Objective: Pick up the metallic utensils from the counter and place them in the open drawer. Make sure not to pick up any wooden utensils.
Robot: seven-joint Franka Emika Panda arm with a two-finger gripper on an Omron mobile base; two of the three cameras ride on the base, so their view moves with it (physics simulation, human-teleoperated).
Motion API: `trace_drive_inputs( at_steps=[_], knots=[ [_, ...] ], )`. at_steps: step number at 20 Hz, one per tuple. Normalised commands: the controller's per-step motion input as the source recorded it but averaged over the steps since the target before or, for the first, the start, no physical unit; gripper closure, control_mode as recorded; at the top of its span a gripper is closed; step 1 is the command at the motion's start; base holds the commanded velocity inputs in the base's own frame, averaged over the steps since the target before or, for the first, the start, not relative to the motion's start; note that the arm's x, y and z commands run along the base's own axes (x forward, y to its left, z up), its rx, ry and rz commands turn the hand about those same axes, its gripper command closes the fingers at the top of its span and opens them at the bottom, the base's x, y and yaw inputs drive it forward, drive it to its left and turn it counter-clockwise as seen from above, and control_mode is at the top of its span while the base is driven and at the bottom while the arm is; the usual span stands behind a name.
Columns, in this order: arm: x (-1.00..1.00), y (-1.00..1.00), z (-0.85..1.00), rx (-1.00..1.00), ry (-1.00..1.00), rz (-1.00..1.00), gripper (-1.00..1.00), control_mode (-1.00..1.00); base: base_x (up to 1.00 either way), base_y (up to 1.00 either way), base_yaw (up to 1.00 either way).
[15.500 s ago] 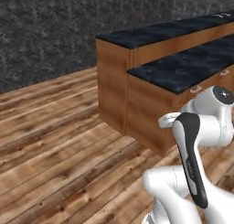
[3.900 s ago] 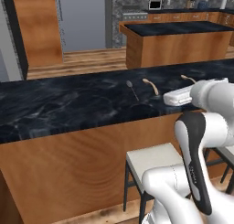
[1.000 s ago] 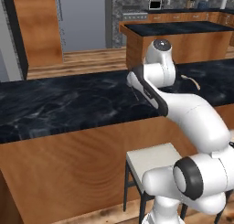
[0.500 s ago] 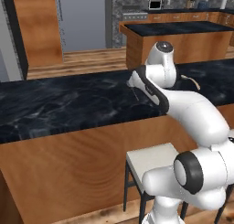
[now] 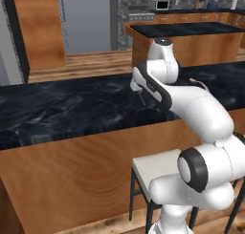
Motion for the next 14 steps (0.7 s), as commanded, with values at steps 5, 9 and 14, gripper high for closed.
trace_drive_inputs(
  at_steps=[5, 9, 14],
  knots=[
    [0.25, 0.34, -0.02, 0.00, 0.17, -0.22, -1.00, -1.00, 0.00, 0.00, 0.00],
    [0.03, 0.36, -0.33, 0.03, 0.02, -0.21, -1.00, -1.00, 0.00, 0.00, 0.00],
    [0.08, 0.00, -0.60, 0.06, -0.01, -0.01, -1.00, -1.00, 0.00, 0.00, 0.00]
  ],
)
